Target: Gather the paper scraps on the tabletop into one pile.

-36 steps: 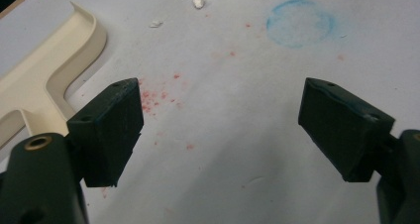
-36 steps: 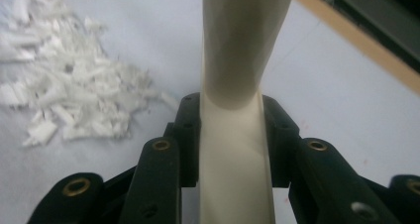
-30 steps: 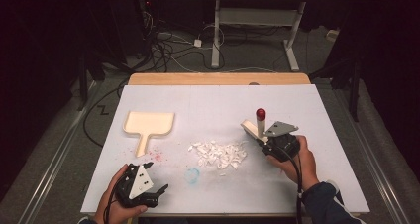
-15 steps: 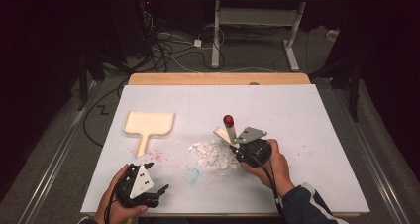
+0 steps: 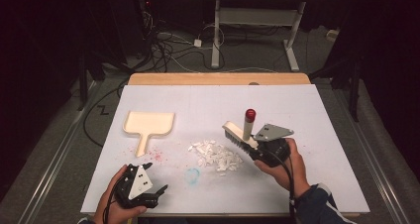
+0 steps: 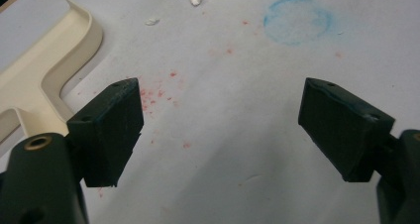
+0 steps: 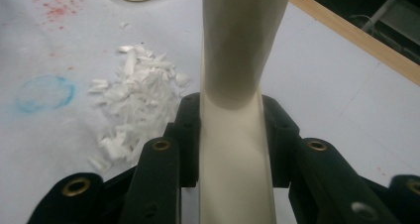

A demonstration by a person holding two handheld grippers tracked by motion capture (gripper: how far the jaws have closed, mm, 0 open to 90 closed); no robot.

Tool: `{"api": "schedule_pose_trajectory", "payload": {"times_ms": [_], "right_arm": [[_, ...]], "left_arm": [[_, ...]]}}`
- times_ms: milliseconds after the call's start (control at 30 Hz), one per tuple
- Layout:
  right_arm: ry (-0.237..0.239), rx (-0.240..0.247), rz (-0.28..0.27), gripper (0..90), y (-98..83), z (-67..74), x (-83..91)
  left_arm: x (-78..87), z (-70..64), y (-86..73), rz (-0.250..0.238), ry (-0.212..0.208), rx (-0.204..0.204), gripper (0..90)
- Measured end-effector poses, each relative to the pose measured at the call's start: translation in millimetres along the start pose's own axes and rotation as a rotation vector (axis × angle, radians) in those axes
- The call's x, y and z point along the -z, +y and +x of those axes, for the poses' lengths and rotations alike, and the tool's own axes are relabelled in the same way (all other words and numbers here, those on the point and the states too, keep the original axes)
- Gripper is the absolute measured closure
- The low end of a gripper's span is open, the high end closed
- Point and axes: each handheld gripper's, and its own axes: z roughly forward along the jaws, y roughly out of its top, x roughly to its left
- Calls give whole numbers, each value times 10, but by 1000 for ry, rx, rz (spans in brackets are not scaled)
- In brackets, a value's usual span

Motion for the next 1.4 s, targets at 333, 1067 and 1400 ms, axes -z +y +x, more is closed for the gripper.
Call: {"api": "schedule_pose_trajectory", "payload": {"times_ms": [333,1067,1400], "right_arm": [[105,24,10,675,-342,-94,553],[267,75,131,676,-734,71,718],[287,76,71,676,-471,124,351]], "left_arm": [[2,-1,4,4,-1,-9,168],[-53,-24,32,17,-21,-27,168],[-71,-23,43,16,-25,-32,168]]}}
